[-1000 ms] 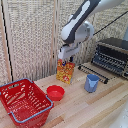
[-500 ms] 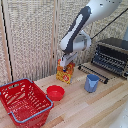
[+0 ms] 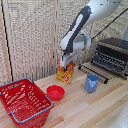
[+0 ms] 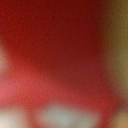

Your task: Carefully direct your gripping tool toward the mac and cheese carton. Clutch the mac and cheese carton gently but firmly in your gripping tool. Slide your gripping tool, with the carton in hand, above the container. Loosen your grip, letting the carton of mac and cheese effortlessly fall into the container.

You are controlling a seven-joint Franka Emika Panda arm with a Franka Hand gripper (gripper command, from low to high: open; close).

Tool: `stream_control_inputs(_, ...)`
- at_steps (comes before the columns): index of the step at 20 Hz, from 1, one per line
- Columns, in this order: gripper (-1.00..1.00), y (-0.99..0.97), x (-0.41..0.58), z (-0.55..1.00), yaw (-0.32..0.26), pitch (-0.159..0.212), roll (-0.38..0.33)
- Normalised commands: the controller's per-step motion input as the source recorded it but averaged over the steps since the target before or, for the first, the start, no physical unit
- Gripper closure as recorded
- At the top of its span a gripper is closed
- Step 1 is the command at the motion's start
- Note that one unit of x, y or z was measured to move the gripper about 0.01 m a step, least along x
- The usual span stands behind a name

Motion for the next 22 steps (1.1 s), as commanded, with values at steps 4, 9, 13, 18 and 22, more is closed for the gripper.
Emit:
stream_control_inputs(4,1.0,-0.03,0.0,0.61,-0.073,0.017,0.0)
stream_control_inputs(9,1.0,-0.01,0.0,0.86,-0.054,0.042,0.0)
stream_control_inputs(13,1.0,0.25,0.022,0.89,-0.065,0.052,0.001)
stream_control_inputs(18,1.0,0.62,-0.022,0.71,-0.04,0.011,0.028)
stream_control_inputs(22,1.0,0.74,-0.009,0.59,-0.021,0.013,0.047)
